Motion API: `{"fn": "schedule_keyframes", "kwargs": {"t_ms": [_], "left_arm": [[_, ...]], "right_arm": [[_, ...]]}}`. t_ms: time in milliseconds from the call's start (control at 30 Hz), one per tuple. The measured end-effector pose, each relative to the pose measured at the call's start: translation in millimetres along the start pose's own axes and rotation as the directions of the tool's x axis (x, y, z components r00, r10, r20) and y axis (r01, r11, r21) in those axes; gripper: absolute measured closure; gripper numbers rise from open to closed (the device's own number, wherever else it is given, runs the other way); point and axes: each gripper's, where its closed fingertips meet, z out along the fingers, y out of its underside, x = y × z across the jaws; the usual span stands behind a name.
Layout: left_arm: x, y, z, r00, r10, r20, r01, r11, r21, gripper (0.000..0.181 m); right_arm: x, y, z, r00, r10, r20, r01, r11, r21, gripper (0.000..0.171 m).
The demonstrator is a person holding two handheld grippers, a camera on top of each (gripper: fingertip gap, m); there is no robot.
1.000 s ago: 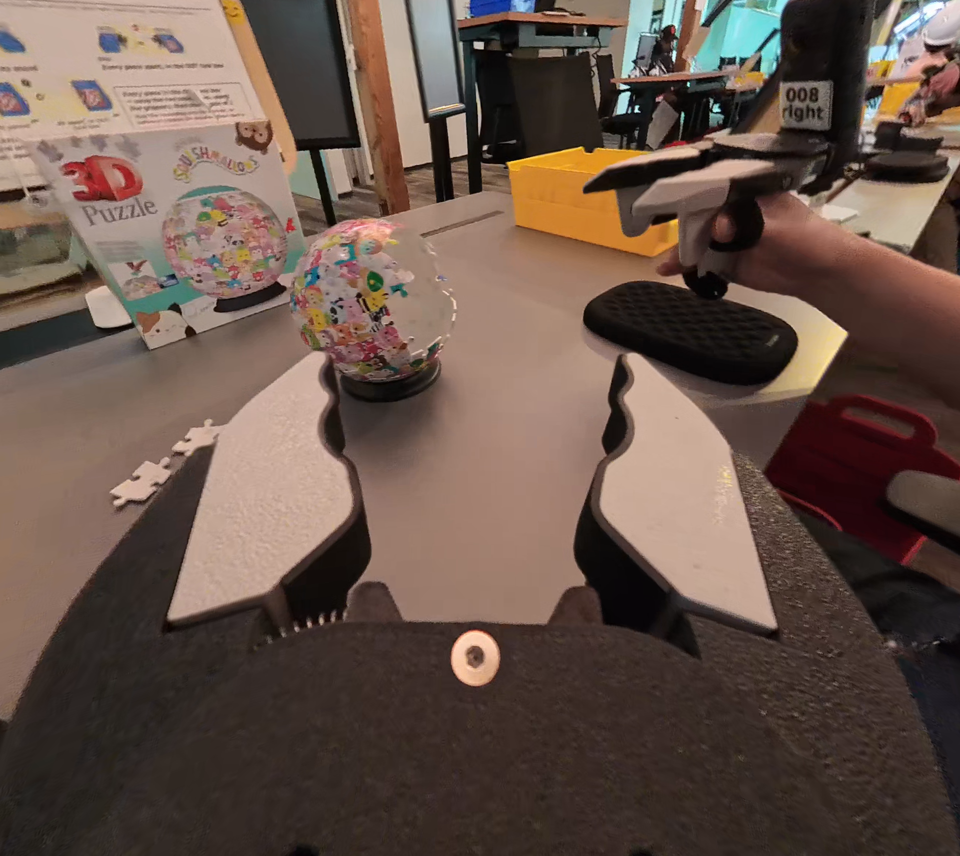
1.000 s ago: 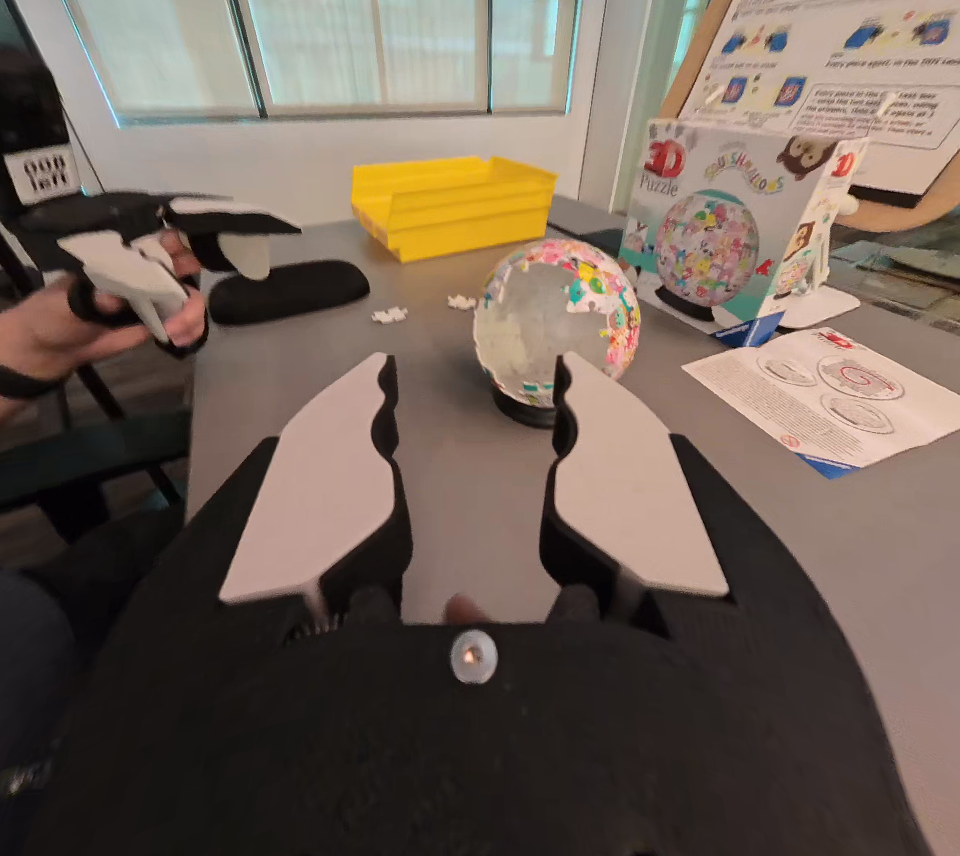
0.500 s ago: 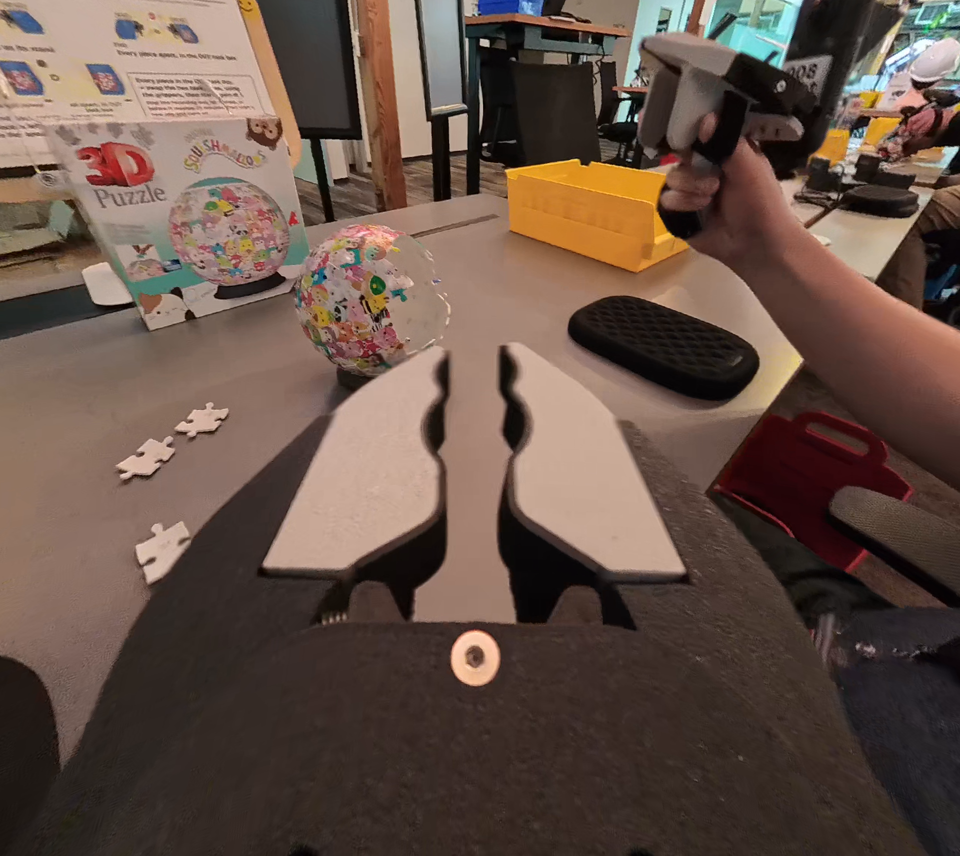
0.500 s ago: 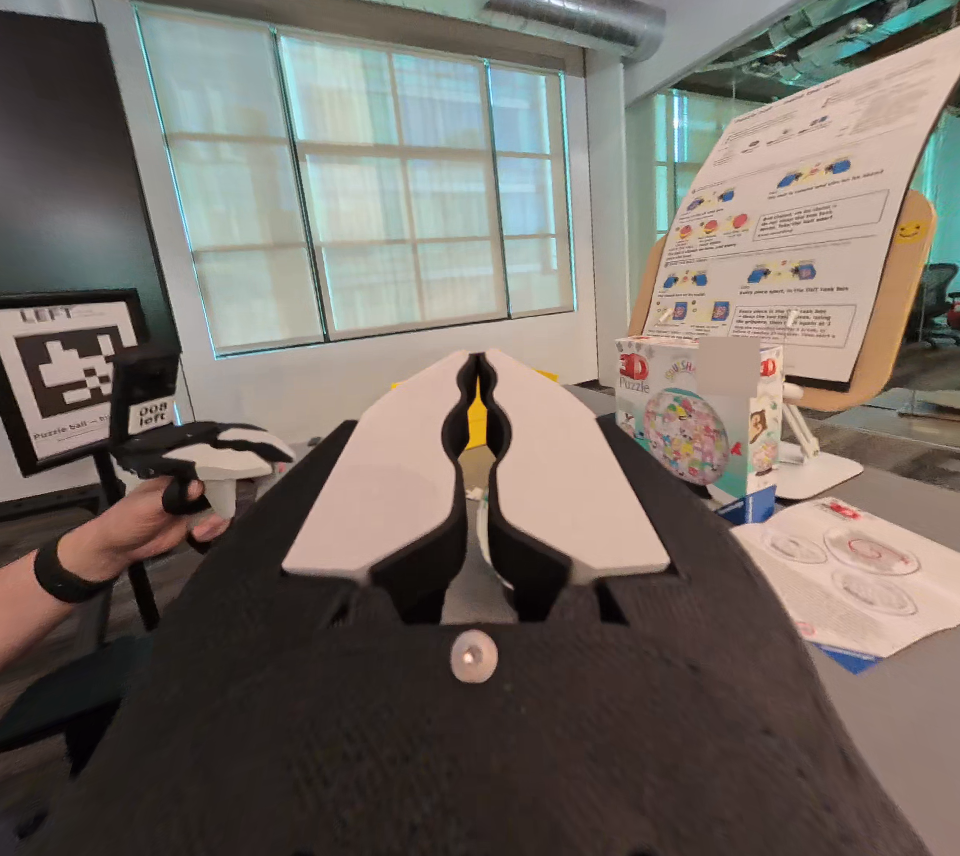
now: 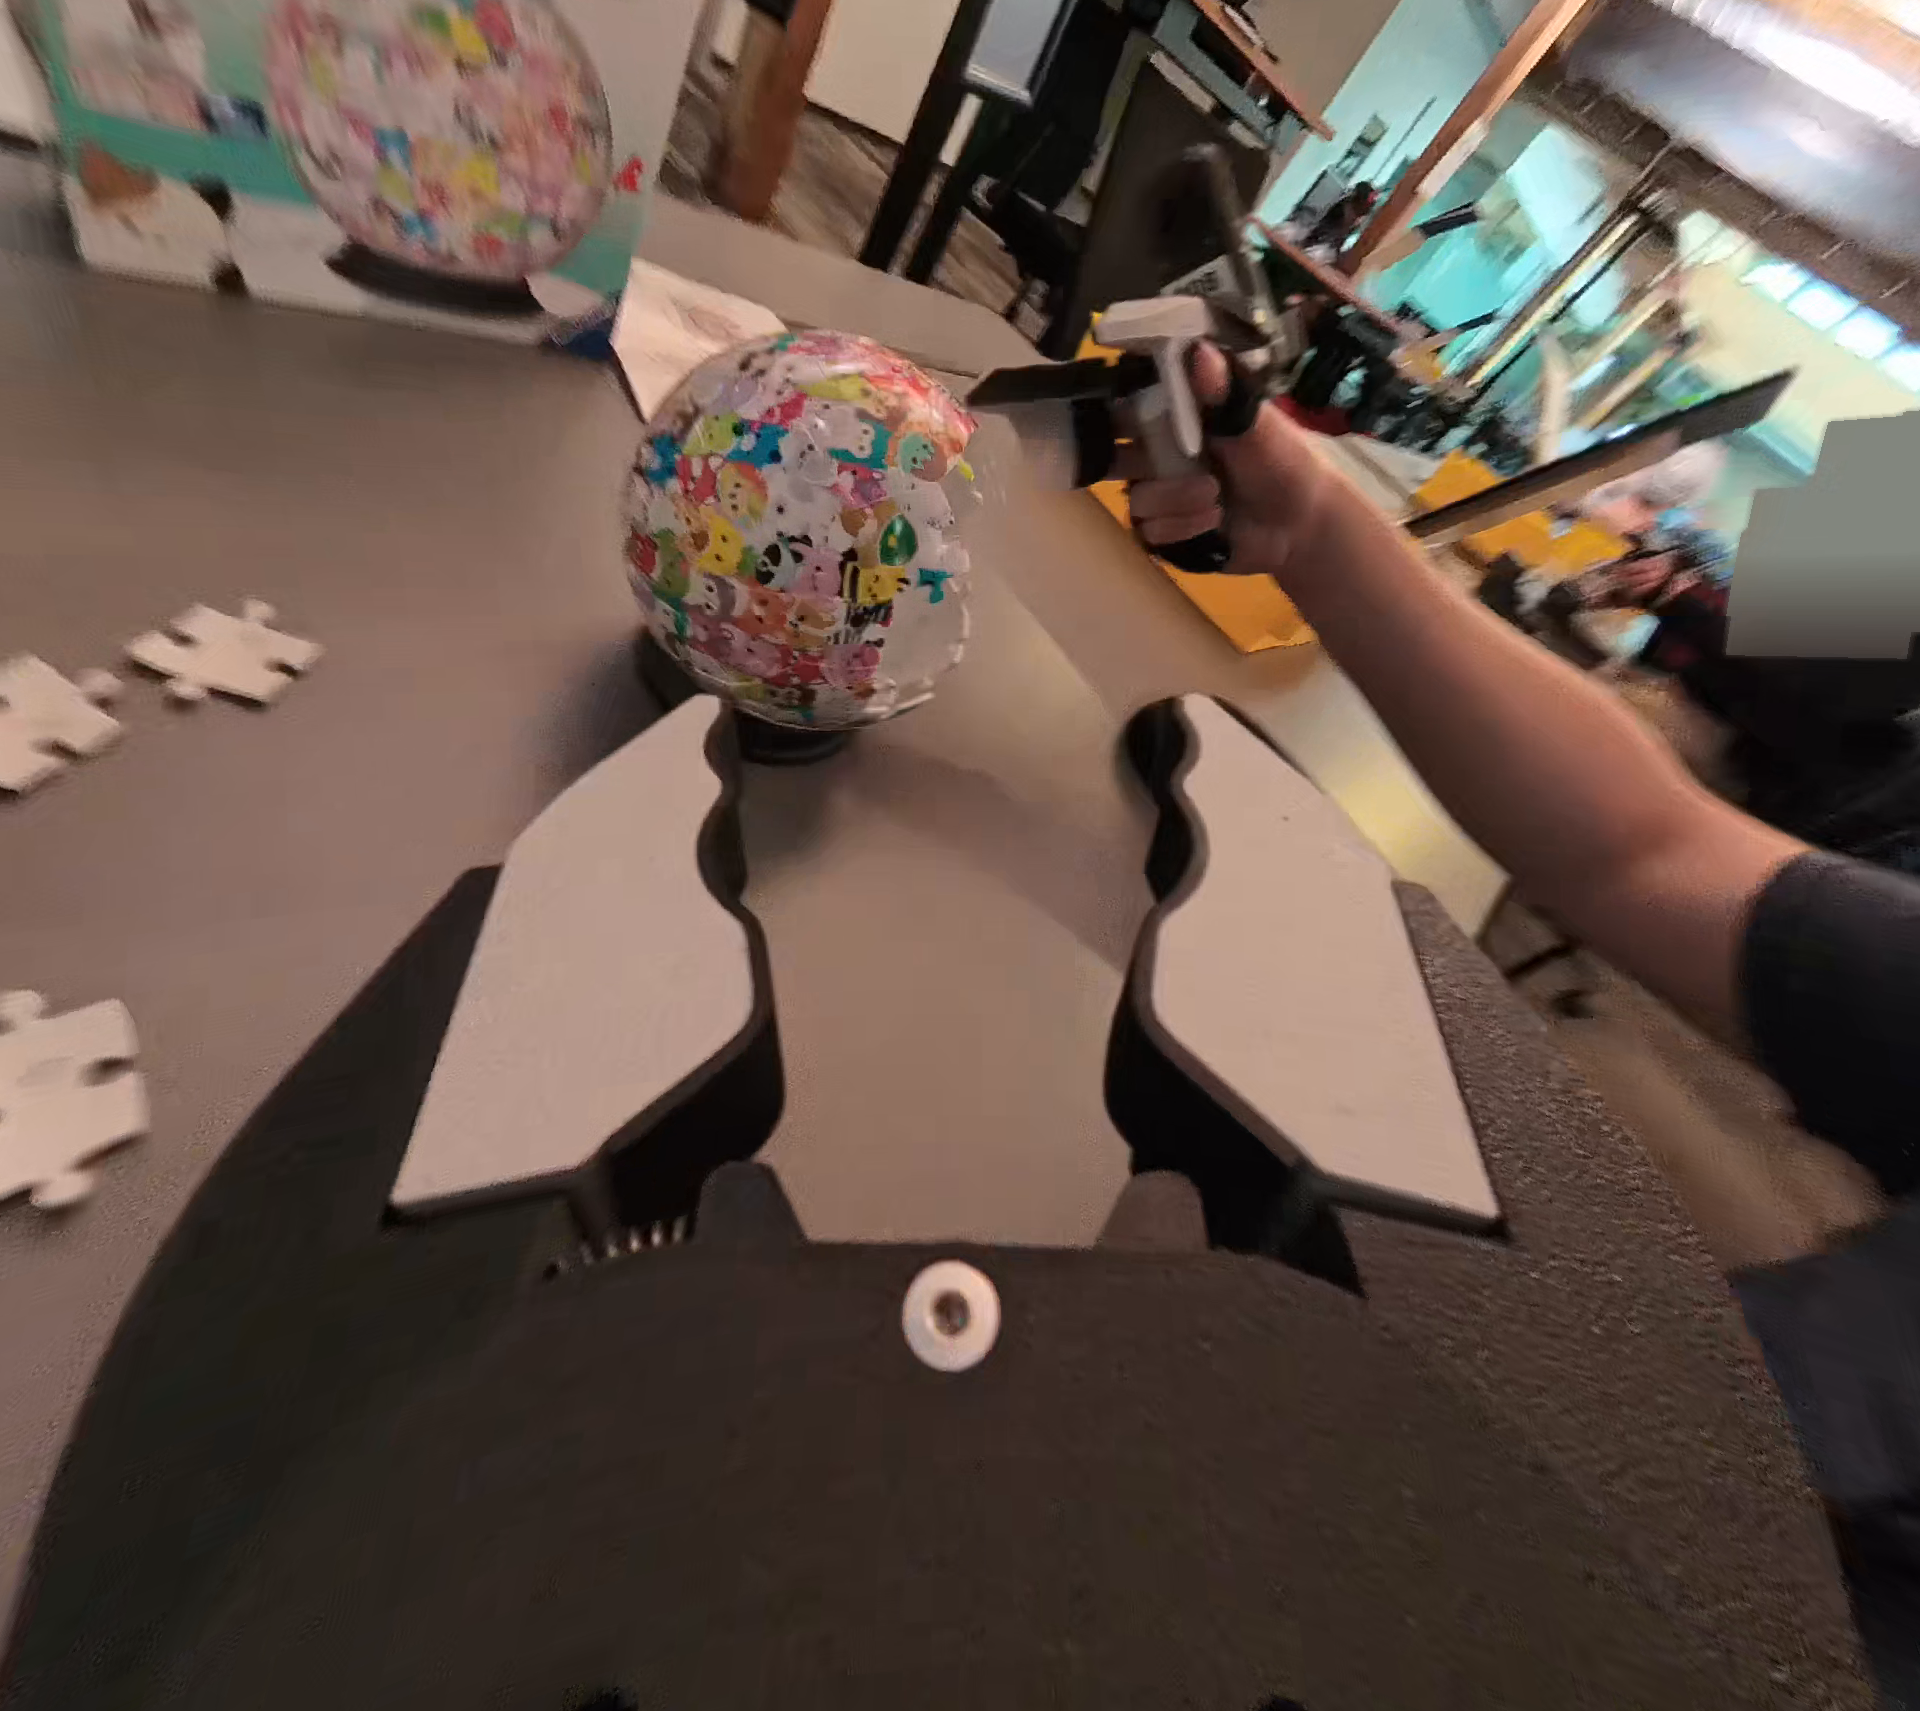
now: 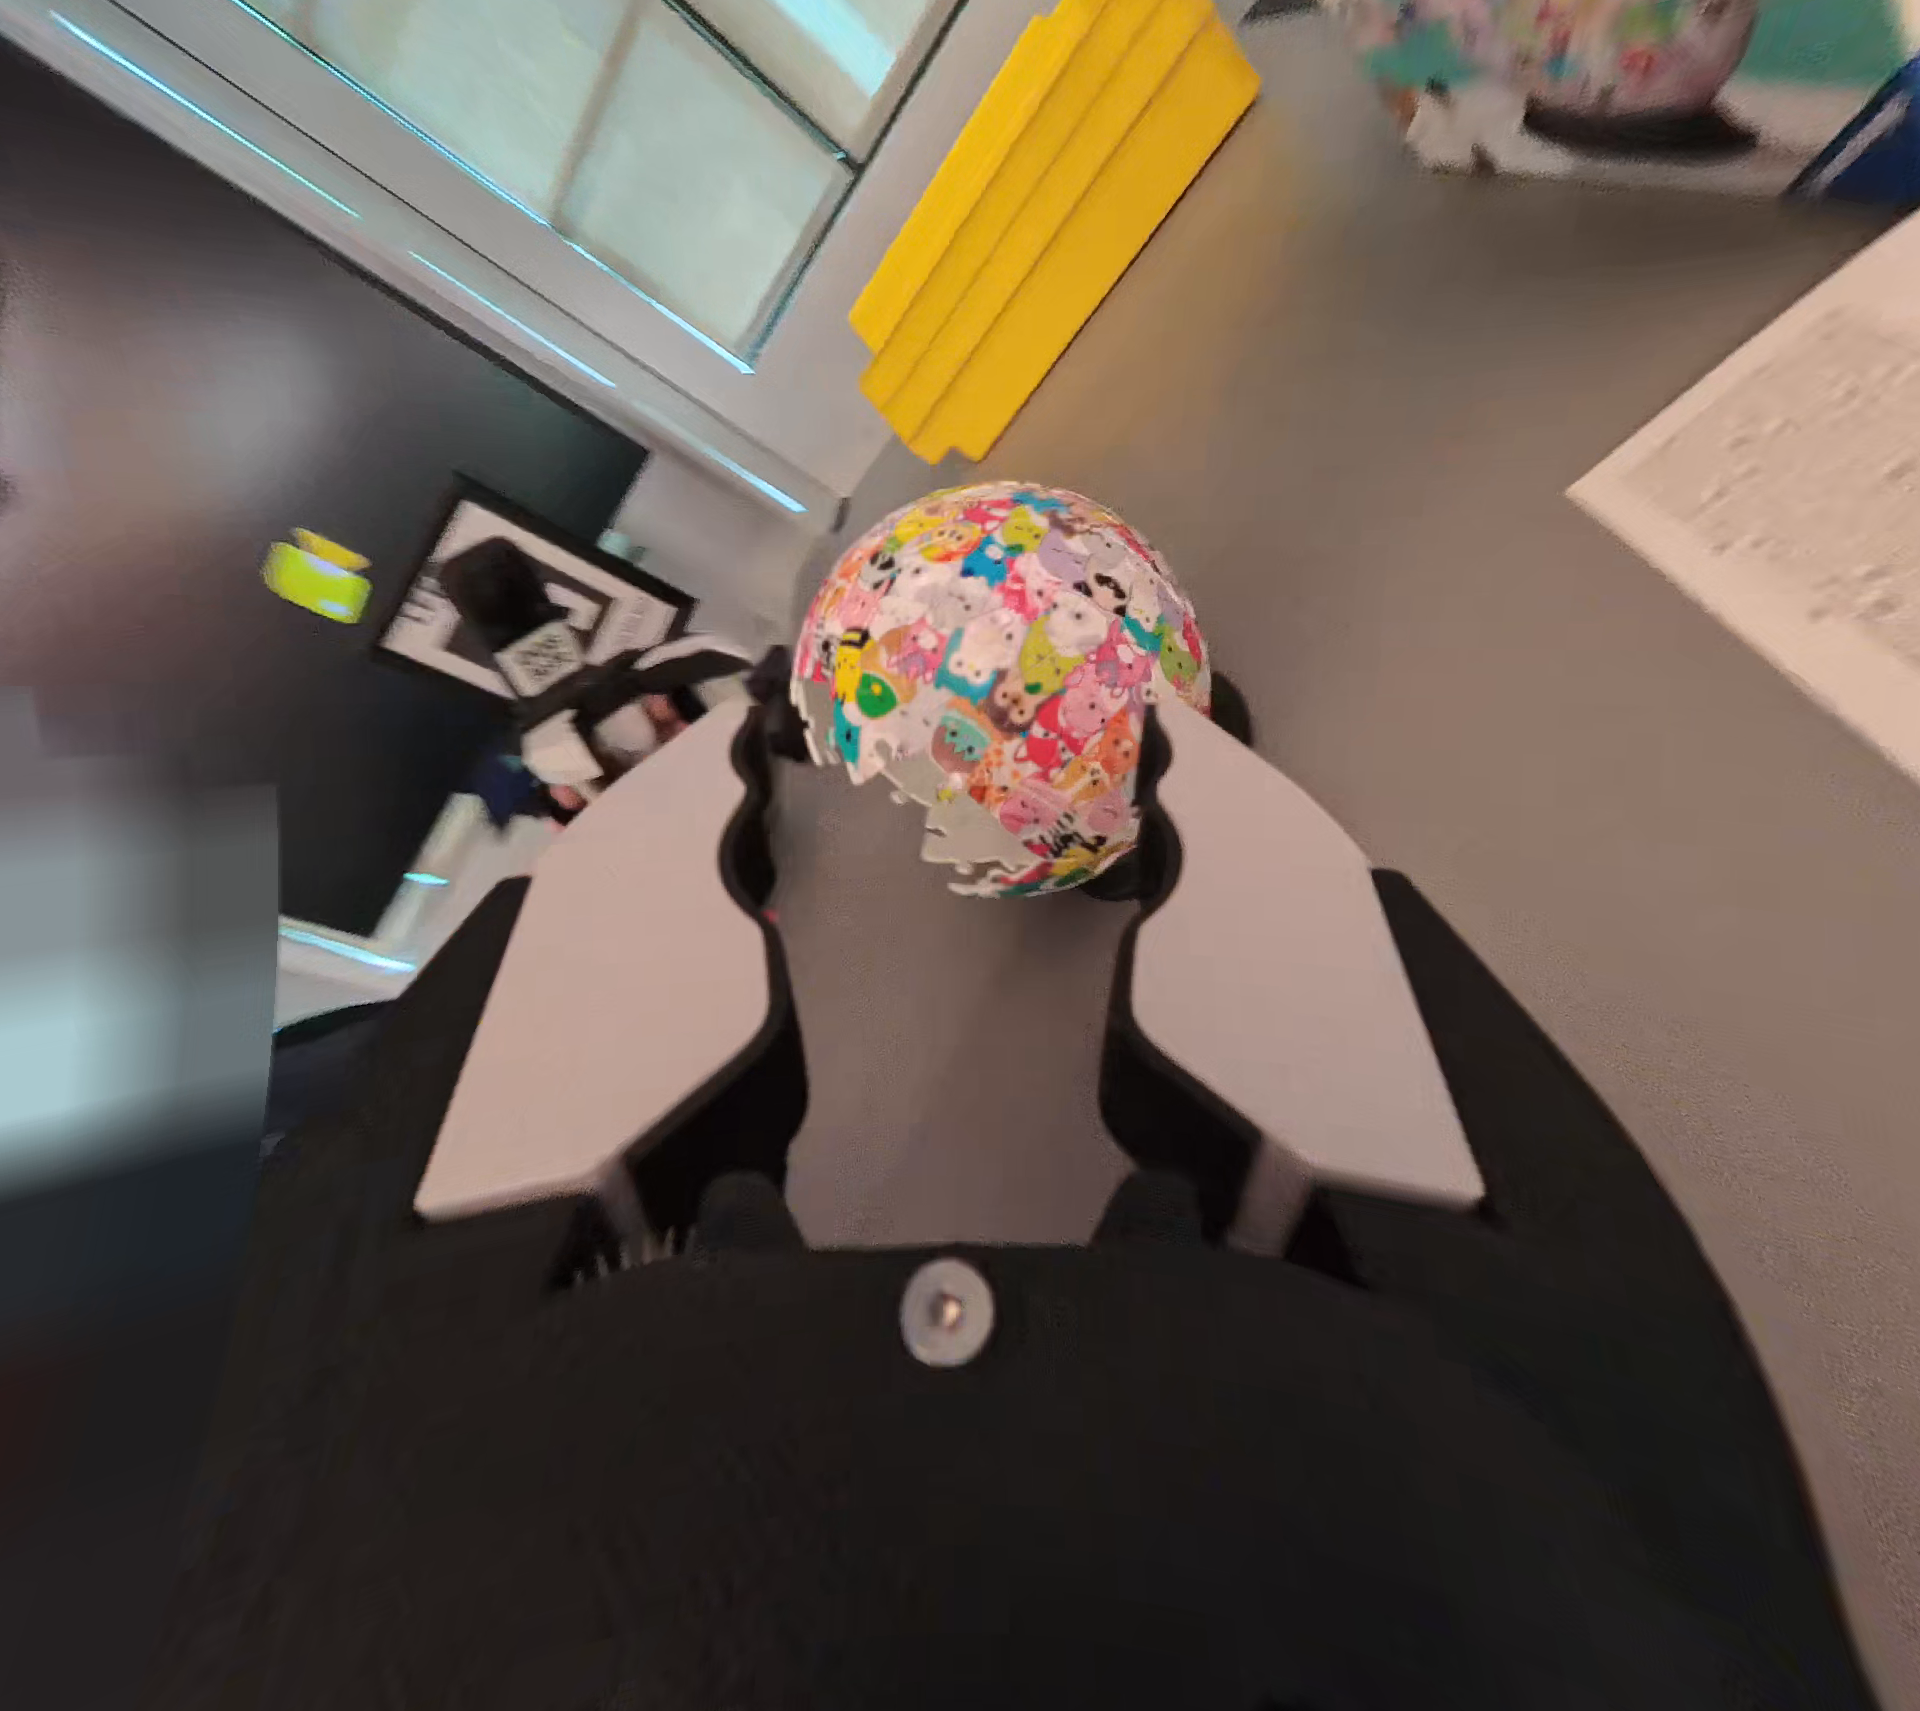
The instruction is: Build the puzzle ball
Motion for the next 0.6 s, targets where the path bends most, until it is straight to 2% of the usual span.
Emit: {"fn": "schedule_keyframes", "kwargs": {"t_ms": [100, 200, 267, 367, 600], "left_arm": [[-11.5, -7.2, 13.5, 0.975, -0.210, -0.070, 0.210, 0.978, -0.017, 0.094], [-28.2, -3.8, 28.3, 0.956, -0.288, -0.046, 0.285, 0.956, -0.070, 0.090], [-35.1, -3.4, 38.1, 0.941, -0.337, -0.029, 0.333, 0.937, -0.101, 0.080], [-42.7, -9.0, 51.8, 0.908, -0.418, -0.026, 0.412, 0.903, -0.120, 0.076], [-57.1, -7.8, 77.9, 0.891, -0.452, 0.041, 0.450, 0.870, -0.200, 0.063]], "right_arm": [[20.5, 3.1, 17.2, 0.993, 0.115, 0.011, -0.114, 0.989, -0.091, 0.084], [27.7, 13.6, 35.8, 0.980, 0.196, 0.026, -0.187, 0.963, -0.192, 0.065], [27.9, 15.0, 43.8, 0.973, 0.227, 0.041, -0.212, 0.950, -0.228, 0.063], [29.1, 12.8, 51.2, 0.969, 0.242, 0.047, -0.221, 0.939, -0.264, 0.062], [34.3, 20.9, 58.7, 0.970, 0.243, 0.001, -0.225, 0.902, -0.369, 0.059]]}}
